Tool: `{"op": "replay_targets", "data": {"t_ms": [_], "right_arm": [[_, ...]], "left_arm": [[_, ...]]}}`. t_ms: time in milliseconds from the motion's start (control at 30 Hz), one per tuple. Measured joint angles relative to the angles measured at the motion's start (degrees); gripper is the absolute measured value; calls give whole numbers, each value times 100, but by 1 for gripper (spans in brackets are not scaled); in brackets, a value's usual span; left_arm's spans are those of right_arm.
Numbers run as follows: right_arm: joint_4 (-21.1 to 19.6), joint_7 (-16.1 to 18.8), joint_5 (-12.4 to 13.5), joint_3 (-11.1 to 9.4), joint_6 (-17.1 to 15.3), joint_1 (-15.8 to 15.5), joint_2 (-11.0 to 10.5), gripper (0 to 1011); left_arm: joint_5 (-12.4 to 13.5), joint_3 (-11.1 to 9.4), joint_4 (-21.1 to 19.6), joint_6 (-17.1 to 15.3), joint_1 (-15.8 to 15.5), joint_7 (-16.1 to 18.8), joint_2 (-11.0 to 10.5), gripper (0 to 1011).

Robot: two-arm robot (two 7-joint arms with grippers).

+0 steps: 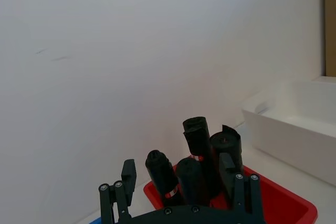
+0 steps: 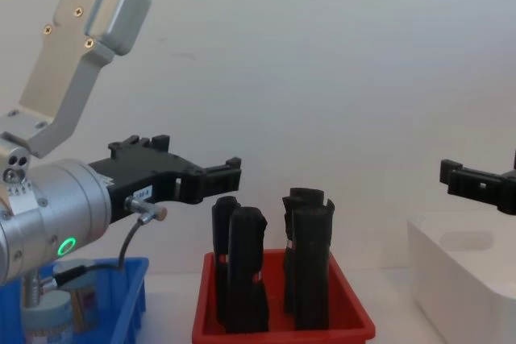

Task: Pick the cotton swabs from the blue box and place them into the white box.

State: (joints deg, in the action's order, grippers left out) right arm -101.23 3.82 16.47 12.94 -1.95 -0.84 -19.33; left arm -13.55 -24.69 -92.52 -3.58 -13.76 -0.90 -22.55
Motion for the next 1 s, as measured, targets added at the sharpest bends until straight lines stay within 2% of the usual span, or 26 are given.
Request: {"op": "replay_targets", "data": {"t_ms": [567, 1000], "right_arm": [[0, 0, 0, 0, 0, 0, 0, 1002], [0, 0, 0, 0, 0, 0, 0, 1002]], "left_arm": [[-597, 307, 413, -629, -209, -24, -27, 1004], [-957, 498, 761, -897, -313, 82, -35, 1004]]}}
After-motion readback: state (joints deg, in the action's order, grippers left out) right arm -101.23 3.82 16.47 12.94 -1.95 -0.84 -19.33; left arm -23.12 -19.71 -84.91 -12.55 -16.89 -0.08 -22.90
